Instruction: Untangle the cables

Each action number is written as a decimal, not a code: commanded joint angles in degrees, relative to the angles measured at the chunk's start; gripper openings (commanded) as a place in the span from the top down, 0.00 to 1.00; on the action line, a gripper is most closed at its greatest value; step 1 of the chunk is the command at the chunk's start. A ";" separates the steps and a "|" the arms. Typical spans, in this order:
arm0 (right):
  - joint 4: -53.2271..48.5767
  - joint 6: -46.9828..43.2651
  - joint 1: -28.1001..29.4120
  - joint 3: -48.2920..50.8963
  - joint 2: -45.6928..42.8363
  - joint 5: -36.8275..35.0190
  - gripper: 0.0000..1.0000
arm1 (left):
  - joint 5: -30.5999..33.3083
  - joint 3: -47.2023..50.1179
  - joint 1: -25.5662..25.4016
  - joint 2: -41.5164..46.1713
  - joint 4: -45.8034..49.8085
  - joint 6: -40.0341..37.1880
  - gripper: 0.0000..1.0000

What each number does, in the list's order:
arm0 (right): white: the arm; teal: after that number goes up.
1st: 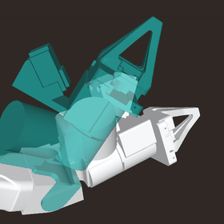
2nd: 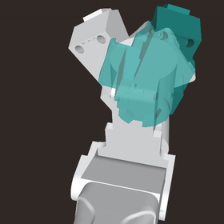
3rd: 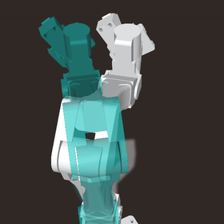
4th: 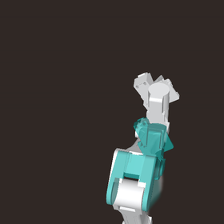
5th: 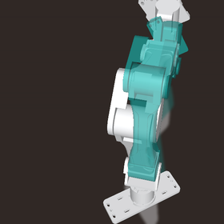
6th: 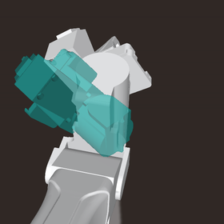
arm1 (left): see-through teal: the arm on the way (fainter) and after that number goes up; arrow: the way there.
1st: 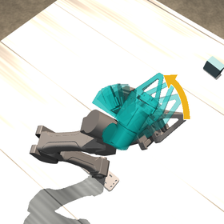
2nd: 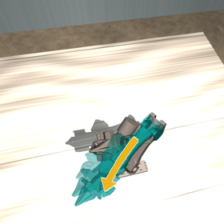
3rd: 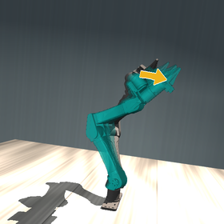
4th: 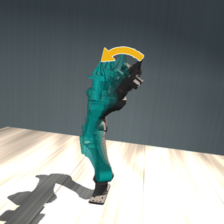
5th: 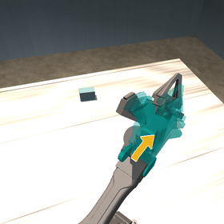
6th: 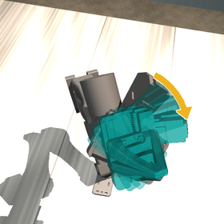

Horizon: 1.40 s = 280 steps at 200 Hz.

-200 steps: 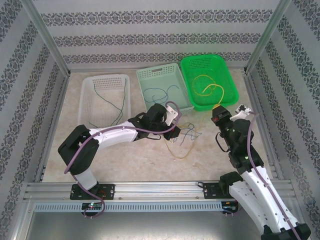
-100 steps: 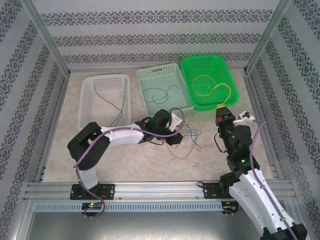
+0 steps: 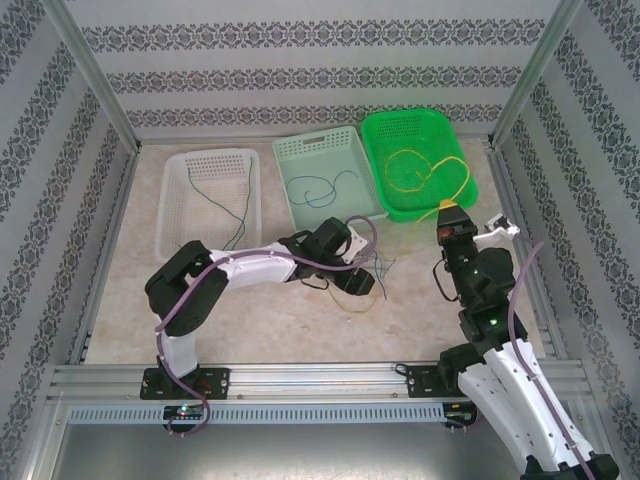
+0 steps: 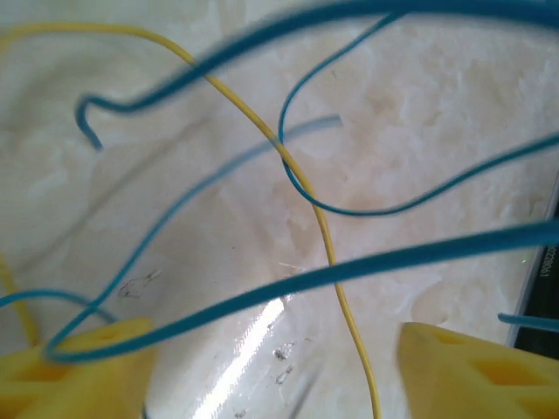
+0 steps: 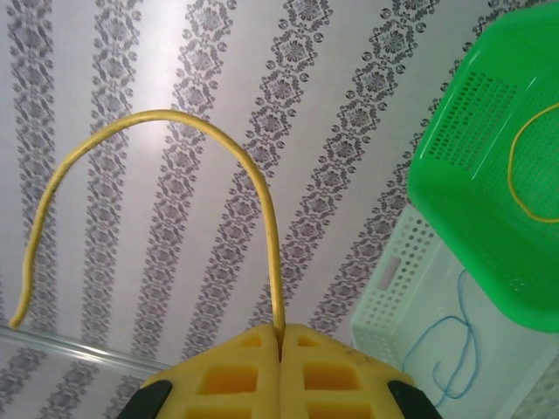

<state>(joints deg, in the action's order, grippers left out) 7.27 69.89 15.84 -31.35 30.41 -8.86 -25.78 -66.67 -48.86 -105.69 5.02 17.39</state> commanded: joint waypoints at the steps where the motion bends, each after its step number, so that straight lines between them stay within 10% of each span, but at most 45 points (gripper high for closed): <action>1: -8.45 -12.24 -0.44 -8.37 1.55 2.17 1.00 | 3.98 1.48 -0.80 5.38 3.08 -1.36 0.00; 120: -34.49 -44.95 0.12 -32.21 11.96 6.73 1.00 | 26.04 9.56 -0.62 26.26 3.92 -4.53 0.01; 169: -33.92 -43.96 0.34 -30.18 12.46 -0.13 1.00 | 17.89 10.35 -0.60 27.55 11.55 -10.06 0.00; 224: -31.10 -43.21 1.04 -30.17 15.33 11.74 1.00 | 13.77 14.44 0.47 32.59 -0.15 -11.63 0.00; 280: -31.59 -45.15 0.99 -32.06 15.66 16.05 1.00 | 3.09 0.61 2.45 19.00 5.98 -20.87 0.00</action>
<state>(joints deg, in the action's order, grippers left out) -25.87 26.33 16.38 -61.87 46.65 4.27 -15.27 -61.34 -47.51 -82.00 9.72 1.98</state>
